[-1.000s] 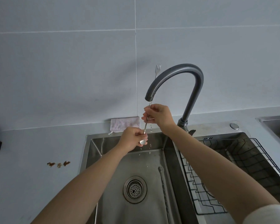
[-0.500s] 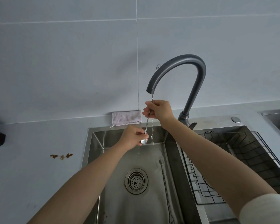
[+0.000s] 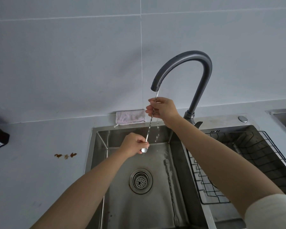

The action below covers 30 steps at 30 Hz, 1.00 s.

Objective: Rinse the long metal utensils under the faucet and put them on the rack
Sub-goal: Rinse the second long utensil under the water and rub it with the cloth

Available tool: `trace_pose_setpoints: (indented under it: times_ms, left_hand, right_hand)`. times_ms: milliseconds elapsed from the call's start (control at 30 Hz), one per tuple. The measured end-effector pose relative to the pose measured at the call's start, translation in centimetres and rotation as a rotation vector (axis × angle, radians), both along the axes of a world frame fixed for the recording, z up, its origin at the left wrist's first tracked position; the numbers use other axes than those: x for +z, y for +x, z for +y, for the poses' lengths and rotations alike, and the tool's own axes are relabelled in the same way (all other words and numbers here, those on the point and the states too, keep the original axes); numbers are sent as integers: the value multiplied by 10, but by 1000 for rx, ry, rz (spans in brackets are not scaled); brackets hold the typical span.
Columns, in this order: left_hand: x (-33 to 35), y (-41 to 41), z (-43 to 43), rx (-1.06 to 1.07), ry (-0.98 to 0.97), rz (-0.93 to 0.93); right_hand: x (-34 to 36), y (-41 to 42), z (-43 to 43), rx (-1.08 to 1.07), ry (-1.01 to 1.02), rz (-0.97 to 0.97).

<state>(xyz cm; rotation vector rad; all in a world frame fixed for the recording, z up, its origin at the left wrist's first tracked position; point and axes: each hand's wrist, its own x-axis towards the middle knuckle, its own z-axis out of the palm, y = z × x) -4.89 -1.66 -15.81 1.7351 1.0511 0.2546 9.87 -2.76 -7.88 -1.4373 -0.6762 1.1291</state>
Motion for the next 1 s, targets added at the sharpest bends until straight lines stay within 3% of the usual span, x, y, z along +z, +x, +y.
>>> trace_pose_setpoints:
  times_ms: [100, 267, 500, 1000]
  left_hand:
    - [-3, -4, -2, 10, -18, -7]
    - [-8, -11, -7, 14, -30, 5]
    - [-14, -28, -8, 9, 2, 29]
    - [-21, -45, -15, -46, -47, 77]
  right_hand:
    - [1, -1, -1, -2, -28, 60]
    - [2, -7, -1, 39, -107, -74]
    - [0, -1, 1, -49, -34, 171]
    - [-12, -7, 3, -72, 20, 276]
